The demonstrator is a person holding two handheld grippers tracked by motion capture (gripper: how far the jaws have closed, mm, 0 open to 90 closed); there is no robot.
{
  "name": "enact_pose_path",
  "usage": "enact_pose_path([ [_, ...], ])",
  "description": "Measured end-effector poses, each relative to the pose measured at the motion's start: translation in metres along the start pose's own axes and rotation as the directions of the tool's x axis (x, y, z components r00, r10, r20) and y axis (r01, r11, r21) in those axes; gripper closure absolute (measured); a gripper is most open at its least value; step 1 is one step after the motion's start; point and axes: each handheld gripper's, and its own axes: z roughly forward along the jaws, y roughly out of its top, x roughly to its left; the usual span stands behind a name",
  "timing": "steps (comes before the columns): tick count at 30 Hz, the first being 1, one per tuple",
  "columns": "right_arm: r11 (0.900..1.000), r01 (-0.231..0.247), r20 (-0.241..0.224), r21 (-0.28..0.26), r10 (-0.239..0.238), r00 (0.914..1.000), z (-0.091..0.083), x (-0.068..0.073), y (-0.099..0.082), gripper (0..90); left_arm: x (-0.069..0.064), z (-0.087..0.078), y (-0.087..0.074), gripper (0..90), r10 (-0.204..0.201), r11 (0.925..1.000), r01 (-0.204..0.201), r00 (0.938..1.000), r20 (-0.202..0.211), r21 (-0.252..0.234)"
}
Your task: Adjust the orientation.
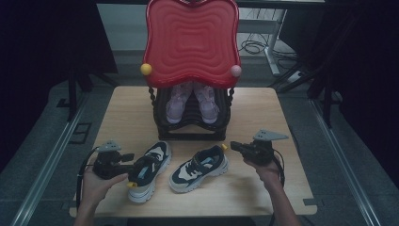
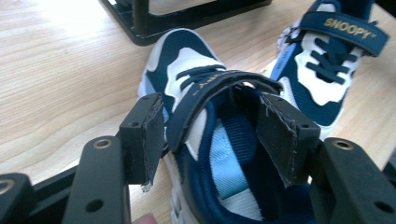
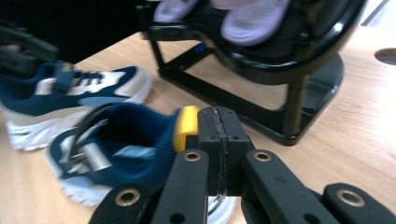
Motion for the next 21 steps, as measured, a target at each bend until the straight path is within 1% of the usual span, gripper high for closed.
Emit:
enact_pose_path([
  [1, 0.9999, -0.013, -0.003, 0.000, 0.013, 0.9999, 0.004, -0.005, 0.001, 89.4, 0.000, 0.000, 0.000, 41.8, 0.000, 1.0000, 0.000, 1.0000, 0.000, 0.000],
  [4, 0.9995, -0.020, -0.021, 0.023, 0.021, 0.9996, 0.018, -0.020, 0.002, 89.4, 0.001, 0.001, 0.000, 41.8, -0.002, 1.0000, 0.002, 1.0000, -0.001, 0.003],
  [7, 0.9986, -0.034, -0.045, 0.041, 0.036, 0.9983, 0.033, -0.030, 0.002, 89.4, 0.001, 0.003, -0.001, 41.8, -0.002, 1.0000, 0.002, 1.0000, -0.002, 0.009],
  [8, 0.9985, -0.027, -0.048, 0.047, 0.030, 0.9984, 0.038, -0.031, 0.002, 89.5, 0.001, 0.003, -0.001, 41.8, -0.001, 1.0000, 0.001, 1.0000, -0.003, 0.010],
  [11, 0.9979, -0.027, -0.073, 0.059, 0.031, 0.9969, 0.050, -0.033, -0.001, 89.5, 0.001, 0.004, -0.001, 41.8, -0.001, 0.9999, 0.001, 1.0000, -0.003, 0.010],
  [12, 0.9976, -0.029, -0.077, 0.062, 0.033, 0.9965, 0.052, -0.033, -0.002, 89.4, 0.001, 0.004, -0.001, 41.8, -0.001, 0.9999, 0.001, 1.0000, -0.003, 0.011],
  [13, 0.9973, -0.039, -0.091, 0.062, 0.044, 0.9949, 0.056, -0.033, -0.003, 89.5, 0.001, 0.004, -0.001, 41.8, -0.001, 0.9999, 0.001, 1.0000, -0.004, 0.012],
  [15, 0.9968, -0.049, -0.102, 0.064, 0.056, 0.9932, 0.061, -0.034, -0.006, 89.5, 0.001, 0.005, -0.001, 41.8, -0.001, 0.9999, 0.001, 1.0000, -0.003, 0.014],
  [21, 0.9965, -0.046, -0.130, 0.070, 0.055, 0.9900, 0.069, -0.031, -0.008, 89.5, 0.001, 0.006, -0.002, 41.8, 0.000, 0.9998, 0.000, 1.0000, -0.003, 0.017],
])
